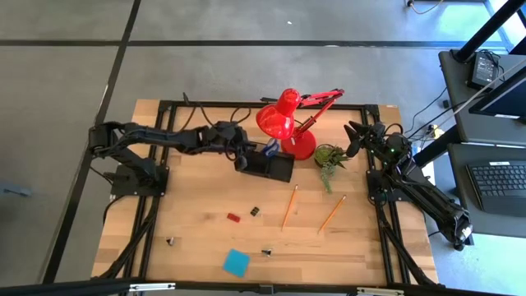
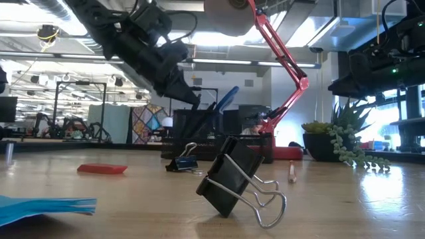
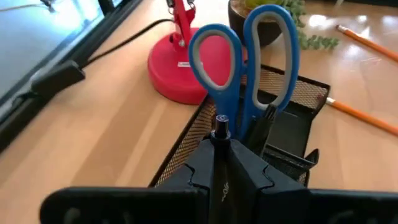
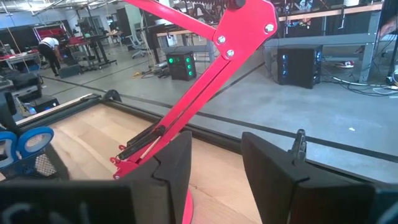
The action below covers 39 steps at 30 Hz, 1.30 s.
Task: Pick and place office supplies into organizer
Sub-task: Put the black pen into the black desk organizer
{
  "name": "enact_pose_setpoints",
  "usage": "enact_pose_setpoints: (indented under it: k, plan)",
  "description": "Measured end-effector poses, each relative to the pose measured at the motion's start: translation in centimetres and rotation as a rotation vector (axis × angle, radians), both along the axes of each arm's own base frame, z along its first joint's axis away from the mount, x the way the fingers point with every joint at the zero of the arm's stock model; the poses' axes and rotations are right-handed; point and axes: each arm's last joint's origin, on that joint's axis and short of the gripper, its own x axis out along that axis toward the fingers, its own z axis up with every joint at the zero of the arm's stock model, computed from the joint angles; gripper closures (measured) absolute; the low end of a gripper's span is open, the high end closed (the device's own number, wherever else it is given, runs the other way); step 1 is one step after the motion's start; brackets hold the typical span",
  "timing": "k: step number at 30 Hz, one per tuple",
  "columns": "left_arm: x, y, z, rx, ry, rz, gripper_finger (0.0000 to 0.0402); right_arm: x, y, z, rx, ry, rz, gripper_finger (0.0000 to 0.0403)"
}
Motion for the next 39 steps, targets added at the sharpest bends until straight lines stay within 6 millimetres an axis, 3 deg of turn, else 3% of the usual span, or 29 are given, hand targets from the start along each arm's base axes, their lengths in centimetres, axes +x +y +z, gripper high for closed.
enact_pose_setpoints:
  k: [22,34,39]
  plan:
    - [0.2,-2.4,-0.4,-0.053,0.042,0.068,0.0379,0.0,0.0,0.0,0.0,0.0,0.0,0.0258]
    - [0.2,-2.4,-0.6,-0.041,0.054,0.05,0.0317,0.0,0.0,0.0,0.0,0.0,0.0,0.0258]
    - [-0.1,-2.5,0.3,-0.055,0.023,0.019,0.0306,0.0,0.0,0.0,0.0,0.0,-0.001,0.0258]
